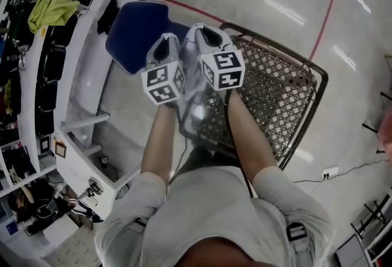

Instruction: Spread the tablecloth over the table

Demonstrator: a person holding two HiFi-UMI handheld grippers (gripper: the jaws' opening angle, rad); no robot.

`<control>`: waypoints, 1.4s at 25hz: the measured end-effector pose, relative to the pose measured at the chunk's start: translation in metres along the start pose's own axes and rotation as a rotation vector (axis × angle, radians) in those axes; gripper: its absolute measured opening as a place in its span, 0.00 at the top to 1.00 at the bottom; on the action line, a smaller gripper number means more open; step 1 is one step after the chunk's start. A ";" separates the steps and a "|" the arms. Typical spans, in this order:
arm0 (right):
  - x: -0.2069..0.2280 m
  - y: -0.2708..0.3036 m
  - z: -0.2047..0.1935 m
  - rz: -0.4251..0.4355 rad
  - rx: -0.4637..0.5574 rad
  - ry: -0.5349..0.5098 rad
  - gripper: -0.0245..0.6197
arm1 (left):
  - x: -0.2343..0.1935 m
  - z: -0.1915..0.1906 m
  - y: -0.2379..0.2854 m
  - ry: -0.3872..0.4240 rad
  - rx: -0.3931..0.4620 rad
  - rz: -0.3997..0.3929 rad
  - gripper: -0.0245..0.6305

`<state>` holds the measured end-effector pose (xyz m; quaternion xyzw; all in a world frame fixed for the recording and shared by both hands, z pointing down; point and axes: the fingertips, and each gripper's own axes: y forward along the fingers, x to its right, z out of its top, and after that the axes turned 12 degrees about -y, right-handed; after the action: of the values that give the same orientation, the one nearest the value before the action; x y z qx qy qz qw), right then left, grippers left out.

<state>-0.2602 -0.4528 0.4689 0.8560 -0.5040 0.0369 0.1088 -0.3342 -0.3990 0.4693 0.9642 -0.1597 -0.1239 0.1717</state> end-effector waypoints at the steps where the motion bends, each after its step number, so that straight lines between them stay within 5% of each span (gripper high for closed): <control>1: 0.027 -0.012 0.021 -0.052 0.028 -0.016 0.95 | 0.024 0.024 0.013 0.015 0.035 -0.042 0.93; 5: 0.136 -0.091 0.143 -0.286 0.210 -0.164 0.95 | 0.161 0.137 0.035 0.070 0.251 -0.300 0.93; 8: 0.177 -0.167 0.240 -0.404 0.349 -0.277 0.95 | 0.248 0.221 0.008 0.084 0.411 -0.467 0.93; 11: 0.186 -0.239 0.309 -0.514 0.423 -0.384 0.95 | 0.292 0.278 -0.041 0.101 0.548 -0.564 0.93; 13: 0.185 -0.269 0.324 -0.584 0.431 -0.438 0.95 | 0.297 0.284 -0.058 0.098 0.566 -0.593 0.93; 23: 0.177 -0.299 0.217 -0.696 0.237 -0.361 0.95 | 0.170 0.181 -0.043 -0.040 0.320 -0.445 0.93; 29: 0.113 -0.236 0.143 -0.594 0.085 -0.302 0.95 | 0.060 0.156 -0.068 -0.091 0.300 -0.291 0.93; 35: 0.018 -0.190 0.073 -0.494 0.016 -0.248 0.95 | 0.005 0.103 -0.098 -0.045 0.235 -0.247 0.93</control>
<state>-0.0896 -0.3952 0.3730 0.9519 -0.2889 -0.0919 0.0450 -0.3340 -0.3433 0.3382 0.9869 -0.0572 -0.1461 0.0377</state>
